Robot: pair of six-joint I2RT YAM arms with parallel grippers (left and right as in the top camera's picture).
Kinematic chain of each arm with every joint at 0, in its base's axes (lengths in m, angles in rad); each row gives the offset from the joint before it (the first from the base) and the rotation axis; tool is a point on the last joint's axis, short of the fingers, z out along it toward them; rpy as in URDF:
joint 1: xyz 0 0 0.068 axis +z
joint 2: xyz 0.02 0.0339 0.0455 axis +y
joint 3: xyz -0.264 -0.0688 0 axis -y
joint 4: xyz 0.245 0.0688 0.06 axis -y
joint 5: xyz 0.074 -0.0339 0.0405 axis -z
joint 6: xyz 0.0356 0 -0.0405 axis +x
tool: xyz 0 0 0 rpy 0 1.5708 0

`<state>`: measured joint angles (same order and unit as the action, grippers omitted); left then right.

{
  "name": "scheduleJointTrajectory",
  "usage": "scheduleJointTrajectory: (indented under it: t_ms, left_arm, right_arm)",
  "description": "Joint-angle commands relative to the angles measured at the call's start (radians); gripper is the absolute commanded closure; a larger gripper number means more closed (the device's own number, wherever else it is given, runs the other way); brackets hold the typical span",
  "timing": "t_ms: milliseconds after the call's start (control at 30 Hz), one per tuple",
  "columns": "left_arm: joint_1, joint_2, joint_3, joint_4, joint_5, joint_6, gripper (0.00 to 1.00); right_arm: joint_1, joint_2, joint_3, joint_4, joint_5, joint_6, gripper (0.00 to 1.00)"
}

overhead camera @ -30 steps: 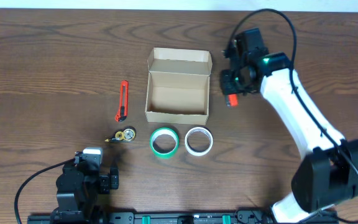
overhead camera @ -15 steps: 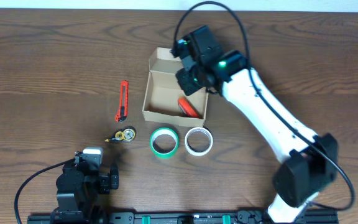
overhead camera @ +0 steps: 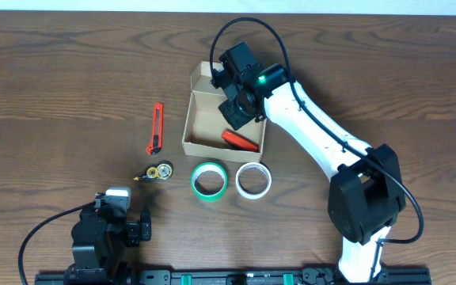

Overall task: Pack container
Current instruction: 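Carry the stapler with the right gripper and drop it into the box, then move the right gripper to the white tape roll and grasp it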

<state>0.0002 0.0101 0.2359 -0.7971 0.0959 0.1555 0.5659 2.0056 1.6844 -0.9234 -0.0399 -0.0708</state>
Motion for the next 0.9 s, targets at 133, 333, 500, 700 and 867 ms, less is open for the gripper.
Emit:
scheduleJointTrajectory:
  t_ms: [133, 333, 500, 700, 867]
  left_arm:
    - [0.008, -0.006, -0.005, -0.003, -0.019, 0.009, 0.05]
    - [0.008, -0.006, -0.005, -0.003, -0.018, 0.009, 0.05]
    - [0.008, -0.006, -0.005, -0.003, -0.018, 0.009, 0.05]
    - [0.008, -0.006, -0.005, -0.003, -0.018, 0.009, 0.04]
    - [0.008, -0.006, -0.005, -0.003, -0.018, 0.010, 0.05]
  right_arm:
    - [-0.006, -0.160, 0.024, -0.126, 0.018, 0.007, 0.01]
    - [-0.054, -0.342, -0.068, -0.247, 0.018, 0.075, 0.01]
    - [-0.076, -0.559, -0.335, -0.195, 0.018, 0.135, 0.01]
    - [-0.050, -0.733, -0.669, -0.092, 0.022, 0.382, 0.01]
    - [-0.017, -0.740, -0.850, 0.020, 0.021, 0.570, 0.01]
